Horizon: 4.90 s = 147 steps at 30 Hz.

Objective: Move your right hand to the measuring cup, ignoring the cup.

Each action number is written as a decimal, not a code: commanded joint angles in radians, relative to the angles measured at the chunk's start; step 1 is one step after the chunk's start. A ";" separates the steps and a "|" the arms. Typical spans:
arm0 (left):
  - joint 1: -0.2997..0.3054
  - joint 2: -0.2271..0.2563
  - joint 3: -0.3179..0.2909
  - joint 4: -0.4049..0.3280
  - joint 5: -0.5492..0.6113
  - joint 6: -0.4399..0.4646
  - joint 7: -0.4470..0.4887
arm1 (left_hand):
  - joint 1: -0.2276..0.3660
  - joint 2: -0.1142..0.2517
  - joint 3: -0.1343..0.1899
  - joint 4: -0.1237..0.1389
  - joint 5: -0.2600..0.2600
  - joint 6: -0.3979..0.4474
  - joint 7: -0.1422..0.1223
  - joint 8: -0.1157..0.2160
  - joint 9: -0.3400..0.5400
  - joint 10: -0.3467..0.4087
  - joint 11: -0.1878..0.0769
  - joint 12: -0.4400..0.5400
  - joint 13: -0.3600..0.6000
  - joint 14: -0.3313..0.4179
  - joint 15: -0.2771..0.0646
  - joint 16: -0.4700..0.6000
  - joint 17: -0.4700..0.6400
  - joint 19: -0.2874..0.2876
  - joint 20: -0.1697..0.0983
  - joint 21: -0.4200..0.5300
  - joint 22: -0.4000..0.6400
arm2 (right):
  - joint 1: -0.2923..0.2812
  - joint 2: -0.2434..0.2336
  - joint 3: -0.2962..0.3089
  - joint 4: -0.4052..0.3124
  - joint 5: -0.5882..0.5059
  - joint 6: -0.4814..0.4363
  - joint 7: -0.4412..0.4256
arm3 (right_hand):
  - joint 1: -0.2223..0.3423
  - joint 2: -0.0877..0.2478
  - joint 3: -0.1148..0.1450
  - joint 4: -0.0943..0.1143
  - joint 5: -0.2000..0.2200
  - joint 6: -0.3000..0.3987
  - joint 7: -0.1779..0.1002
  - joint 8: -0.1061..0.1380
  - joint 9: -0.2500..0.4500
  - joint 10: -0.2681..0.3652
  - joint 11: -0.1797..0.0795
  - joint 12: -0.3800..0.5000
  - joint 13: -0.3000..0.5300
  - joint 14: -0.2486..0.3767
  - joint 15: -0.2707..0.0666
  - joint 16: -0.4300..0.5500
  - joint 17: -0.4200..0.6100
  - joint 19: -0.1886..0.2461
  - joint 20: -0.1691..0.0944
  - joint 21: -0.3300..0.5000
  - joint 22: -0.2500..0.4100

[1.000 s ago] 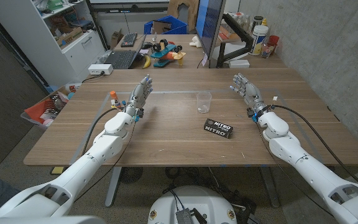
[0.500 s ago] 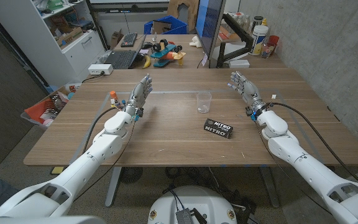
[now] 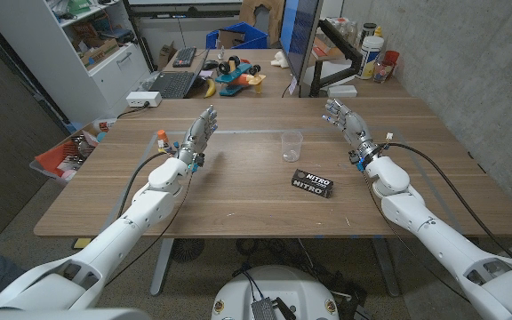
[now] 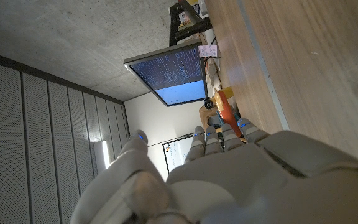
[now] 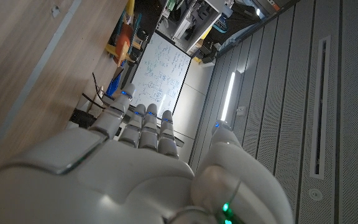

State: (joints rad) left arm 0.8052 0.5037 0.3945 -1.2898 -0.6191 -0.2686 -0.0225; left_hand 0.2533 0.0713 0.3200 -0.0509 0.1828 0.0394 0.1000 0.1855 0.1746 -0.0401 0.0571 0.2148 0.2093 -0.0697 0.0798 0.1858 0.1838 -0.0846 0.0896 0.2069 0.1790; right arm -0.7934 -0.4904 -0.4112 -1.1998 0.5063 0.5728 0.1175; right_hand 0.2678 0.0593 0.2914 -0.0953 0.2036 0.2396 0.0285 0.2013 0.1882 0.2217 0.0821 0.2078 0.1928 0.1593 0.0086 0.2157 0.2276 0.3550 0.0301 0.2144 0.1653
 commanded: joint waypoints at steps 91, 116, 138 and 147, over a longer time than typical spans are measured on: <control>-0.022 -0.005 0.022 0.007 0.021 0.014 -0.008 | -0.013 0.011 0.001 -0.012 0.002 0.029 0.019 0.006 0.006 0.002 0.019 0.005 -0.002 0.004 0.012 0.006 0.002 -0.002 0.002 -0.005 0.003 | 0.023 -0.103 -0.071 -0.142 -0.575 0.068 -0.273 | -0.012 -0.035 -0.008 -0.015 0.044 0.031 -0.024 0.005 0.004 0.020 -0.026 0.002 0.006 -0.003 -0.016 -0.005 -0.012 -0.002 -0.004 -0.023 0.005; -0.020 0.001 0.020 -0.005 0.017 0.017 -0.013 | -0.014 0.013 0.001 -0.014 0.002 0.032 0.018 0.006 0.006 0.001 0.018 0.005 -0.002 0.003 0.011 0.005 0.002 -0.005 0.006 -0.006 0.003 | 0.040 -0.138 -0.106 -0.210 -0.731 -0.017 -0.352 | -0.011 -0.033 -0.006 -0.017 0.052 0.032 -0.027 0.003 0.004 0.021 -0.033 0.000 0.006 -0.007 -0.019 -0.008 -0.013 -0.015 -0.003 -0.027 0.005; -0.022 0.000 0.017 0.007 0.014 0.013 -0.017 | -0.015 0.014 0.001 -0.016 0.002 0.035 0.019 0.006 0.006 0.002 0.020 0.005 -0.003 0.003 0.012 0.005 0.002 -0.005 0.010 -0.006 0.003 | 0.064 -0.152 -0.148 -0.238 -0.817 -0.088 -0.372 | -0.010 -0.022 -0.001 -0.016 0.060 0.031 -0.031 0.002 0.005 0.017 -0.033 -0.003 0.006 -0.011 -0.021 -0.009 -0.014 -0.033 -0.003 -0.032 0.005; -0.019 0.002 0.014 0.006 0.012 0.008 -0.019 | -0.015 0.014 0.002 -0.017 0.002 0.038 0.019 0.006 0.006 0.002 0.020 0.005 -0.003 0.003 0.012 0.005 0.002 -0.005 0.012 -0.006 0.004 | 0.071 -0.160 -0.164 -0.263 -0.849 -0.126 -0.377 | -0.010 -0.020 0.000 -0.017 0.061 0.028 -0.032 0.000 0.005 0.013 -0.036 -0.005 0.006 -0.014 -0.022 -0.010 -0.014 -0.040 -0.002 -0.033 0.005</control>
State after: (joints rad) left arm 0.7841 0.5031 0.4125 -1.2851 -0.6047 -0.2535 -0.0397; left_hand 0.2426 0.0821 0.3197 -0.0593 0.1827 0.0681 0.1176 0.1855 0.1788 -0.0401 0.0680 0.2148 0.2048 -0.0636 0.0858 0.1857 0.1837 -0.0883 0.0969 0.2030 0.1788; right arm -0.7333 -0.6412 -0.5541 -1.4374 -0.2998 0.4909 -0.2520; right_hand 0.2532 0.0318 0.2869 -0.1098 0.2588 0.2681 -0.0001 0.2013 0.1881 0.2354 0.0499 0.2031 0.1980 0.1461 -0.0113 0.2070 0.2141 0.3221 0.0267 0.1849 0.1652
